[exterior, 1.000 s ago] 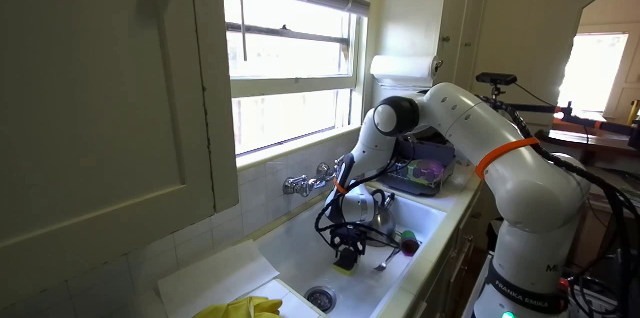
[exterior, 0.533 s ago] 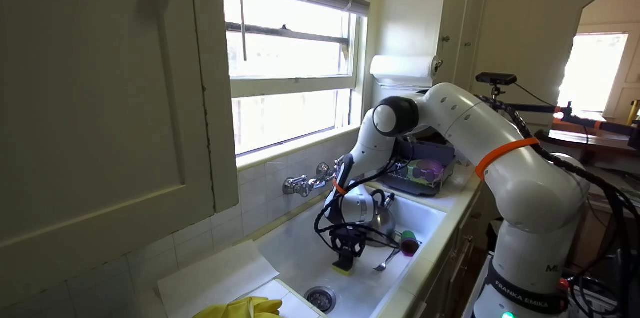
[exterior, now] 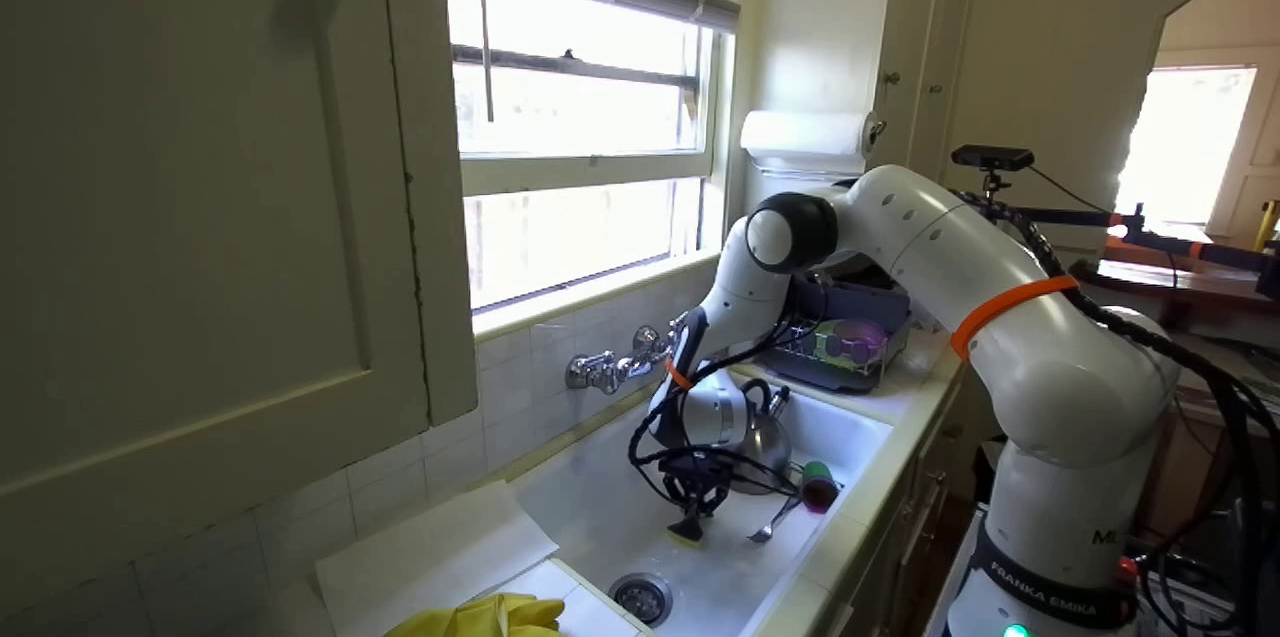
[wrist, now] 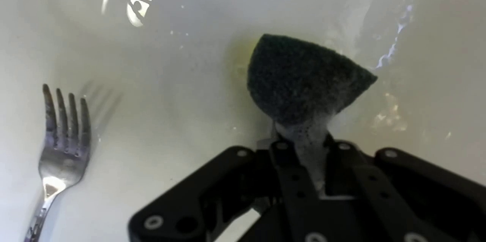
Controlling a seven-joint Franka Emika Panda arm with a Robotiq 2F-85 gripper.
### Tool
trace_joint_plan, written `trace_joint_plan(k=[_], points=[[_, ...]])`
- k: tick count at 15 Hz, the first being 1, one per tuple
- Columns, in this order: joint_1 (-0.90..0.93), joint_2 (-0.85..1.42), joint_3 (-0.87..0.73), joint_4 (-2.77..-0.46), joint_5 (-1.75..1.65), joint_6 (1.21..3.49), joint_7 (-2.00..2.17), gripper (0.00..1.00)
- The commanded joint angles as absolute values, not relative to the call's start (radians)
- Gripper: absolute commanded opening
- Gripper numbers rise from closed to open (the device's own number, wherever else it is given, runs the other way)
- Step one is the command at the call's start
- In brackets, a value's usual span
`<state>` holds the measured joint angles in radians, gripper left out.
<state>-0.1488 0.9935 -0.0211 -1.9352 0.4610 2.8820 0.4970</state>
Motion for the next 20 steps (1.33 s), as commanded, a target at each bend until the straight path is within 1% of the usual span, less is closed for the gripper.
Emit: trace_joint_plan(k=[1, 9, 20], points=[[-0.144, 0.967, -0.026, -1.947, 0.477, 2.86, 0.494, 0.03], [-0.148, 0.877, -0.015, -2.002, 0.484, 2.876, 0.485, 0.04], [-0.144, 0.85, -0.013, -2.033, 0.484, 2.876, 0.487, 0.04]])
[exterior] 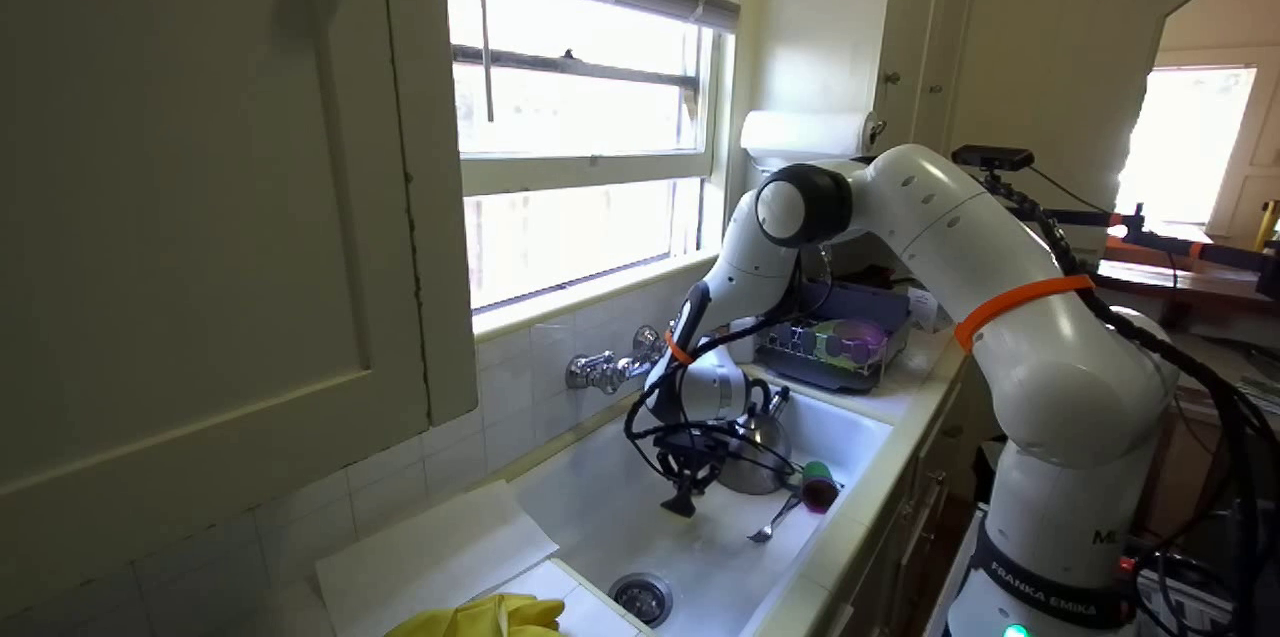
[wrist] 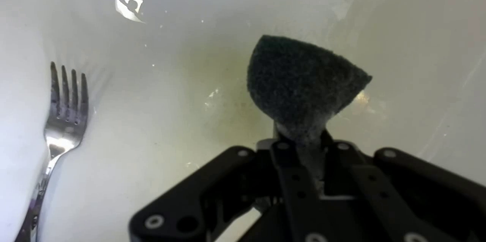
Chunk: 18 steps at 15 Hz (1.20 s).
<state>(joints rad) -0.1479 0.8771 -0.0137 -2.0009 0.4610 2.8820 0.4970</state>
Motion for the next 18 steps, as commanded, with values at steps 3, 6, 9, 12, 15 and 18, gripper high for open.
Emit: trace_joint_plan(k=[3, 6, 9, 12, 15, 18], points=[[-0.144, 0.848, -0.012, -2.036, 0.485, 2.88, 0.487, 0.04], [-0.146, 0.846, -0.01, -2.04, 0.486, 2.881, 0.485, 0.04], [-0.148, 0.843, -0.008, -2.047, 0.487, 2.883, 0.485, 0.04], [-0.147, 0.844, -0.007, -2.049, 0.487, 2.882, 0.485, 0.04], [-0.142, 0.846, -0.013, -2.051, 0.485, 2.875, 0.49, 0.41], [-0.143, 0.852, -0.013, -2.05, 0.48, 2.87, 0.485, 0.55]])
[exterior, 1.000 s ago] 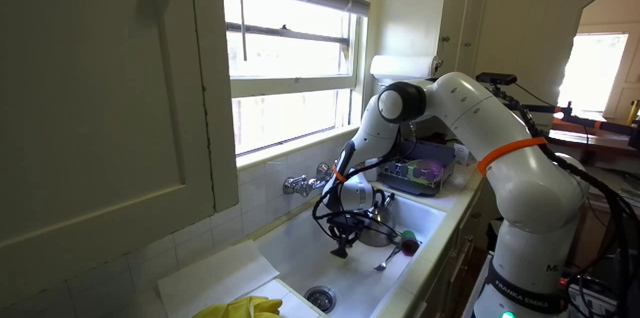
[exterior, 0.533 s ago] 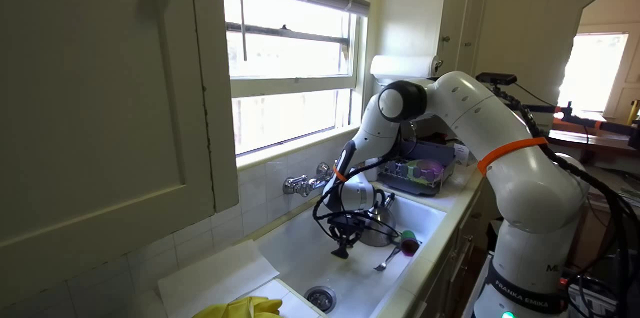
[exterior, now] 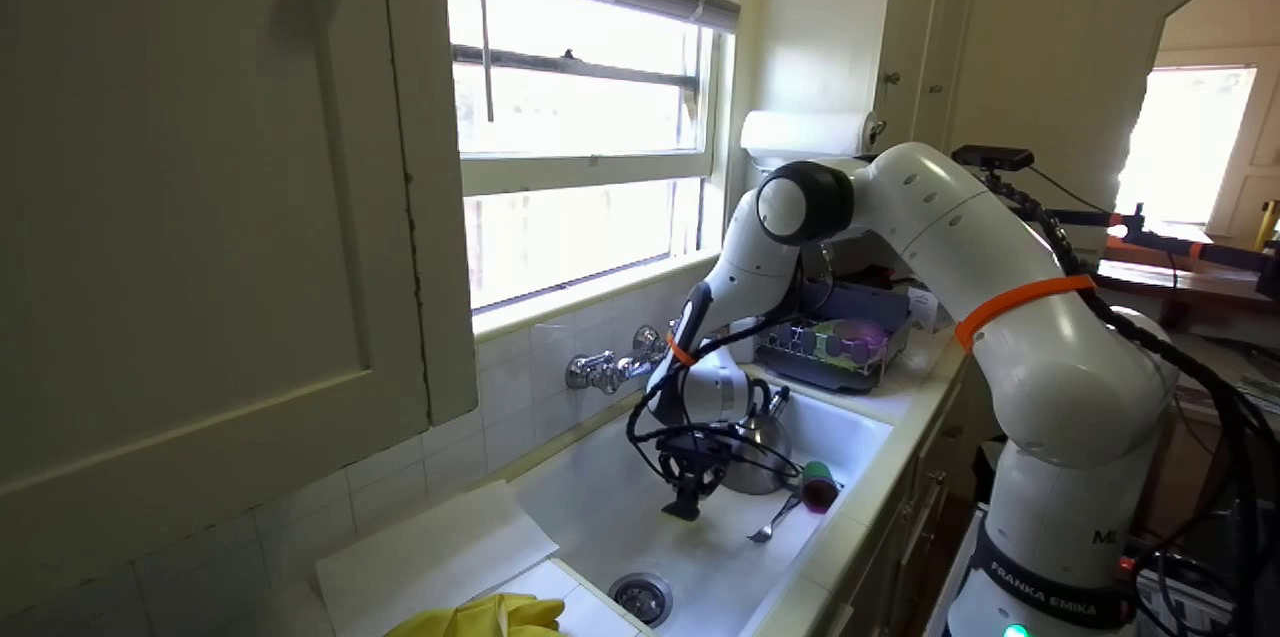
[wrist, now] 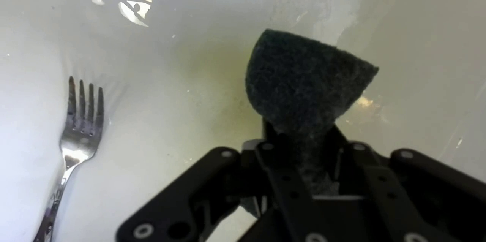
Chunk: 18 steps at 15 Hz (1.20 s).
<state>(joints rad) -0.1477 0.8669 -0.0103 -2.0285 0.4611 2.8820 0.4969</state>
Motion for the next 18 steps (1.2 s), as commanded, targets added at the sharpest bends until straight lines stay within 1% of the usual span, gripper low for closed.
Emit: trace_joint_plan(k=[1, 5, 6, 7, 18], points=[[-0.14, 0.855, -0.015, -2.05, 0.48, 2.873, 0.488, 0.64], [-0.142, 0.861, -0.009, -2.051, 0.479, 2.869, 0.483, 0.94], [-0.142, 0.863, -0.007, -2.053, 0.478, 2.866, 0.482, 0.99], [-0.137, 0.865, -0.01, -2.053, 0.476, 2.865, 0.484, 1.0], [-0.127, 0.926, 0.005, -2.019, 0.477, 2.877, 0.486, 1.0]])
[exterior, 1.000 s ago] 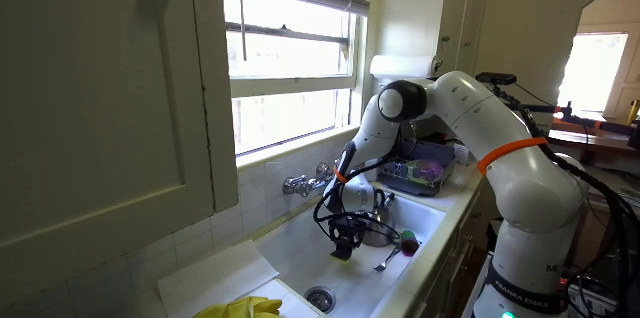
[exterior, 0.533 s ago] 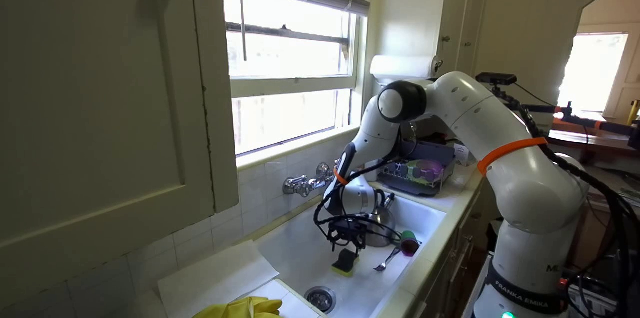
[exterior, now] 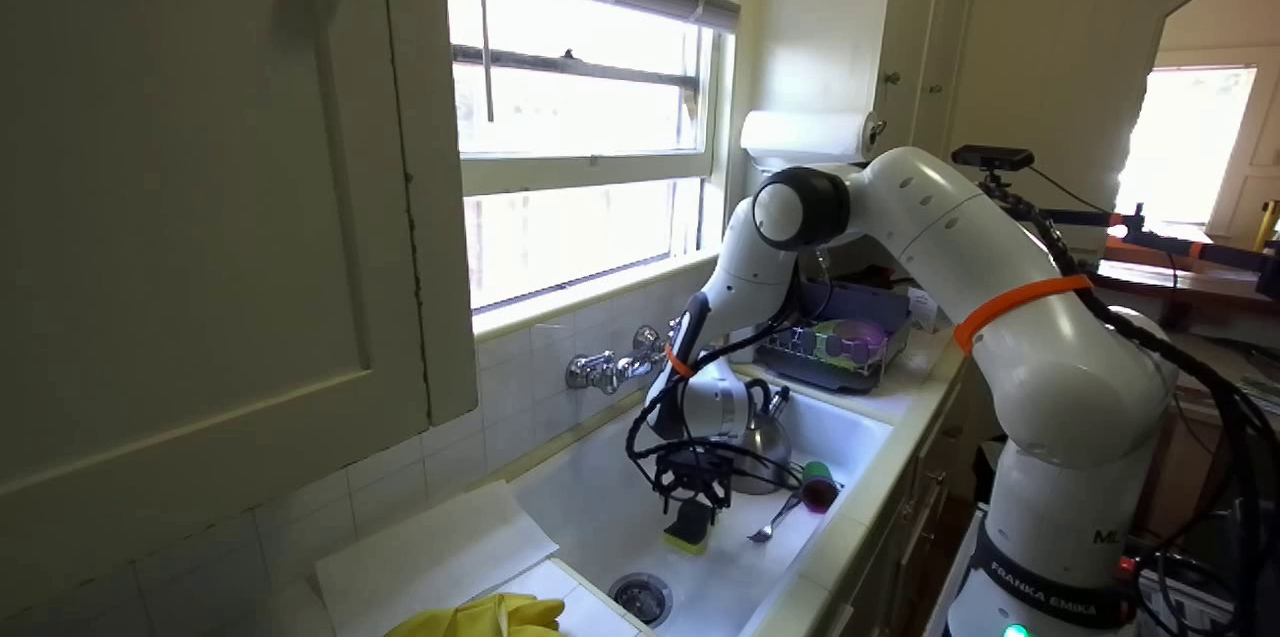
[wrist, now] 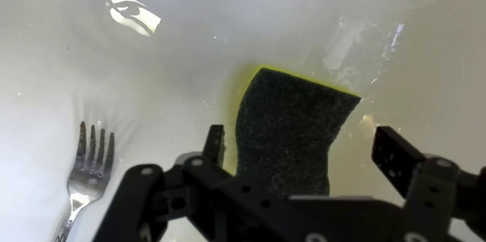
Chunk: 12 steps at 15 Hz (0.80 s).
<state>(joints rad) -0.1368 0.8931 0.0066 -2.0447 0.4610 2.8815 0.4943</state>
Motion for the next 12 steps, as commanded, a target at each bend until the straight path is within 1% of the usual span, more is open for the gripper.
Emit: trace_joint_plan(k=[1, 5, 6, 7, 9, 10, 11, 12], points=[[-0.12, 0.934, -0.001, -2.014, 0.475, 2.879, 0.49, 1.0], [-0.115, 0.957, -0.003, -1.997, 0.474, 2.88, 0.491, 1.0], [-0.114, 0.962, -0.003, -1.992, 0.474, 2.881, 0.491, 0.95], [-0.111, 0.968, -0.005, -1.986, 0.474, 2.883, 0.493, 0.88], [-0.111, 0.974, -0.006, -1.978, 0.474, 2.882, 0.493, 0.88], [-0.11, 0.978, -0.007, -1.973, 0.473, 2.88, 0.493, 0.79], [-0.106, 0.983, -0.011, -1.967, 0.471, 2.874, 0.496, 0.65], [-0.104, 0.987, -0.014, -1.962, 0.47, 2.874, 0.498, 0.6]])
